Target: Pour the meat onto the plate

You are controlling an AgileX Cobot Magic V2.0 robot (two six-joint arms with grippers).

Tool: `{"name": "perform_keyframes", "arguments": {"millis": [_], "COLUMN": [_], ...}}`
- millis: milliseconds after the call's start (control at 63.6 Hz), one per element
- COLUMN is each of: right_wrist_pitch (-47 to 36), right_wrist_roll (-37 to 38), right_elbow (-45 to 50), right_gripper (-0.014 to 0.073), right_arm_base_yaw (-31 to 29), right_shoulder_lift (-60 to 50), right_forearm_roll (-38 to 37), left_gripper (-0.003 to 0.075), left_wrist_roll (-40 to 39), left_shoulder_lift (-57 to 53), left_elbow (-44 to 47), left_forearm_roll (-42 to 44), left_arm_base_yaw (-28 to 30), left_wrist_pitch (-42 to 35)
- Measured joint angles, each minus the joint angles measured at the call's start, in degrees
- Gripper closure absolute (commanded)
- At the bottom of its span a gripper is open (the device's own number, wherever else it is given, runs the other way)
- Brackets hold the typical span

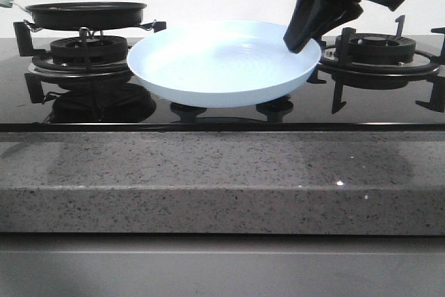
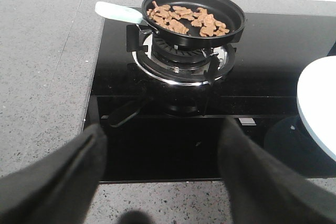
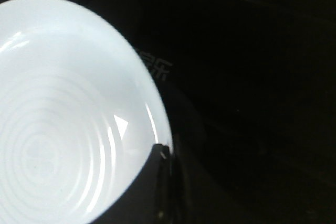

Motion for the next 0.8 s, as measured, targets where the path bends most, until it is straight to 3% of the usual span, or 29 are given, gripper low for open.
{"name": "perform_keyframes", "arguments": {"millis": [110,535,676,802], "right_wrist_pitch": [0.0,0.1,0.1,0.1], "right_wrist_roll": [0.0,0.0,0.0,0.0], "right_elbow": [0.0,0.0,0.0,0.0], "right_gripper": [0.0661,0.0661,0.0661,0.0661], "right_arm_base_yaw": [0.0,0.0,0.0,0.0], "right_shoulder_lift": [0.0,0.0,0.0,0.0], "right_forearm_roll": [0.1,0.1,0.1,0.1], "left_gripper": [0.0053,0.0082,0.0082,0.0082], "left_wrist_roll": [0.0,0.0,1.3,8.6], "left_shoulder_lift": [0.3,17.7,25.8,32.1], "left_elbow": [0.0,-11.9,-17.3,-20.3], "left_forearm_roll": [0.2,0.8,-2.1,-12.4], "left_arm_base_yaw": [0.0,0.5,4.7,10.7], "left_wrist_pitch": [-0.1,6.3,7.6,8.8]}}
